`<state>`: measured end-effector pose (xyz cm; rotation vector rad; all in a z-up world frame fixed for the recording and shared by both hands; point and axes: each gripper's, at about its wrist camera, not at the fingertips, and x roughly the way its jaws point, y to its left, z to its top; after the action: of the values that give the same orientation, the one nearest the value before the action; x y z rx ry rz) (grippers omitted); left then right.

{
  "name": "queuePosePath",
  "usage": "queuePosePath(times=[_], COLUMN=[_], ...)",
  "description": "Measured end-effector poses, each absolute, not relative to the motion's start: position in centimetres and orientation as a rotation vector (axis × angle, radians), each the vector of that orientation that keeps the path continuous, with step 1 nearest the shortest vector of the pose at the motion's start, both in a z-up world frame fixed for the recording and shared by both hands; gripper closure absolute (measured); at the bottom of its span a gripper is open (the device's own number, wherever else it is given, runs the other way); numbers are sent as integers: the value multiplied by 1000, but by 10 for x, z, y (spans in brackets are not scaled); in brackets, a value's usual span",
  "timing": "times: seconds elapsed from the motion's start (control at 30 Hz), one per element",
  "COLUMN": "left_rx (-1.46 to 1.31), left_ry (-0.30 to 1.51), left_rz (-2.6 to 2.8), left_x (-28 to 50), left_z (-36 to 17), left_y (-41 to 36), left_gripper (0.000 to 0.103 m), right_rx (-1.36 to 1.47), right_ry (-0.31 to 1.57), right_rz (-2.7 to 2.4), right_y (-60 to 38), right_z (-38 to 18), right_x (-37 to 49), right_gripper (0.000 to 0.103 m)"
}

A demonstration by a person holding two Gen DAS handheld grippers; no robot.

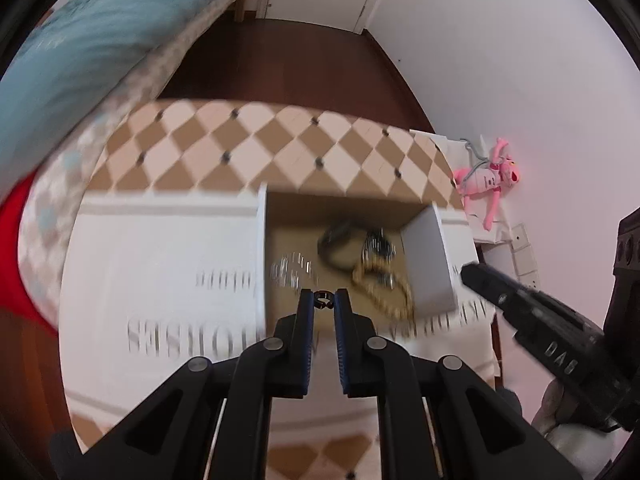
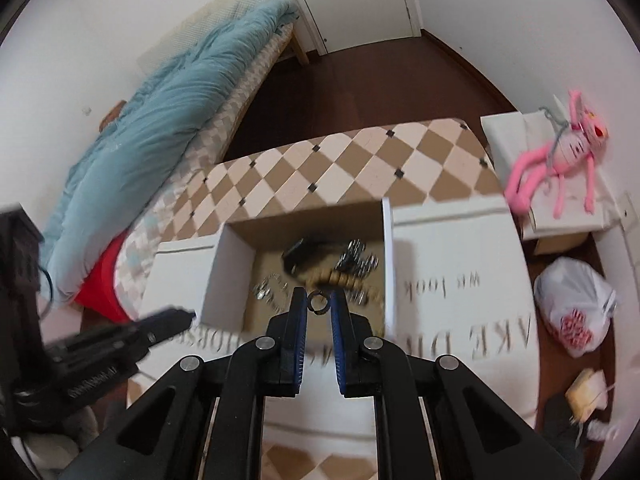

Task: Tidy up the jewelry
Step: 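Lower both black rings into the white box and open both grippers, then raise both grippers out of the white box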

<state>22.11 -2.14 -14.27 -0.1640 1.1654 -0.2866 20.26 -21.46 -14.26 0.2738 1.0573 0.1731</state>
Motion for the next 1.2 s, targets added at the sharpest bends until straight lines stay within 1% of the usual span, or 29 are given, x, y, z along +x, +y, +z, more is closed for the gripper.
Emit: queuePosePath(times=[0.13,0.27,0.3,0.33,0.37,0.4,0.43,0.47,0.5,0.53,0.57,0.6,0.63,0.67,0.7,0.73,0.87,0.97,1.1,1.2], left_rx=[-117,-71,-68,-73,-81,-84,-80,-82,-85,-80,-73,-59,-41,-27,-12,4,16,-3,-22,4], left_ry=[1195,1257,1260,1265,1267,1264,1254,1242,1229,1217,1211,1206,1200,1193,1184,1175,1149,1126,1081,1059], left_rz=[-290,-253,-242,-232,-226,-214,-193,-179,-166,-152,-141,-127,-114,-107,-103,-91,-81,-72,-51,-13], left_x=[262,287,290,292,292,292,290,289,286,284,282,279,275,272,268,264,254,249,236,215], left_z=[-146,-159,-161,-163,-165,-166,-166,-165,-165,-165,-165,-165,-165,-165,-165,-164,-160,-151,-138,-139], left_y=[-37,-43,-42,-40,-37,-35,-31,-28,-24,-20,-19,-17,-16,-16,-17,-17,-17,-13,-7,-4], left_gripper=[93,93,93,91,89,78,60,50,37,32,32,30,14,4,0,0,0,0,0,0], right_rx=[260,256,249,249,252,250,238,216,210,203,184,161,137,109,81,52,3,7,27,50], right_ry=[1162,1228,1231,1229,1224,1219,1213,1205,1204,1204,1205,1203,1201,1201,1202,1201,1193,1169,1128,1102], right_rz=[170,144,131,122,121,122,113,104,102,92,80,66,47,30,11,-9,-29,-20,-10,0], right_y=[-217,-223,-225,-227,-229,-230,-230,-229,-230,-230,-230,-229,-228,-226,-224,-222,-215,-212,-210,-211], right_z=[-162,-175,-175,-173,-171,-170,-168,-165,-164,-164,-163,-163,-163,-163,-164,-164,-164,-156,-142,-139], right_x=[242,262,266,266,266,266,265,264,263,263,262,261,260,259,257,256,252,247,235,218], right_gripper=[90,89,83,74,70,68,68,67,64,58,54,42,26,18,6,4,3,0,0,0])
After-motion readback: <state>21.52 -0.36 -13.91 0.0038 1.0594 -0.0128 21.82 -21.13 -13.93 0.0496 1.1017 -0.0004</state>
